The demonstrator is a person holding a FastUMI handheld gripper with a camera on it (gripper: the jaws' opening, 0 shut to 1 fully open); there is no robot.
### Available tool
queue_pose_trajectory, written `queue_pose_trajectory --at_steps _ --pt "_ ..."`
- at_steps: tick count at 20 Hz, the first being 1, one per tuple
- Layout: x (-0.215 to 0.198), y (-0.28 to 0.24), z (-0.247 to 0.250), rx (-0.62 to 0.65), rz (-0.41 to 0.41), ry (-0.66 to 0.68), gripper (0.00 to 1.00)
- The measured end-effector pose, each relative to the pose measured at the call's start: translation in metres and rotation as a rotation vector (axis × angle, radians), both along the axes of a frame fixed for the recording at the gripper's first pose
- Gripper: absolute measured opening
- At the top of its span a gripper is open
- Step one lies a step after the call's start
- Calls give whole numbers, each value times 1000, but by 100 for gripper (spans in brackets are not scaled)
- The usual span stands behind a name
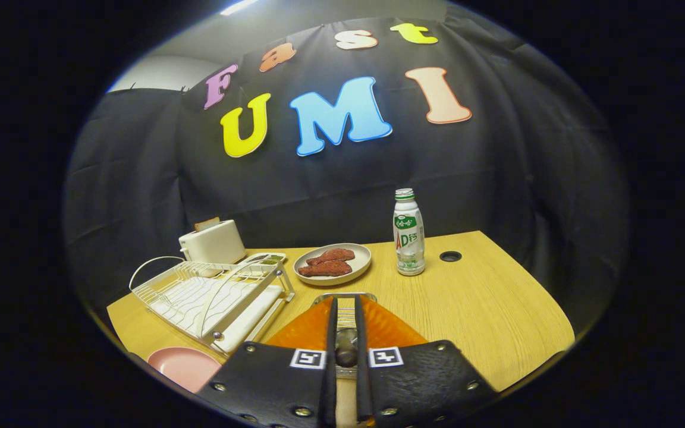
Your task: Take the plate from the dish rack, then take the spoon from the basket and place it into the plate.
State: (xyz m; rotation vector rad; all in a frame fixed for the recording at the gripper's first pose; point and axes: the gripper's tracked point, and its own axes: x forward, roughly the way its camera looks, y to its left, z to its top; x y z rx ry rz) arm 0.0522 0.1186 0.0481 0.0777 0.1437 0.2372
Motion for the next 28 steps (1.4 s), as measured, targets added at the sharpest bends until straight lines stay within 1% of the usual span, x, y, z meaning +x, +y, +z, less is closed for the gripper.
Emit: queue_pose_trajectory --at_steps 1,2,4,8,13,18,22,28 --pt "1 1 0 -8 2 10 8" --pt "-2 4 3 -9 4 18 8" --pt "-2 0 13 -35 -24 20 8" --pt "-6 -3 34 -55 -45 46 8" --pt "-15 -8 71 -61 -51 36 8" --pt "-31 -7 101 -66 -56 31 8" --pt "-49 1 126 -72 -47 12 8" --pt "-76 10 158 -92 -58 -10 8"
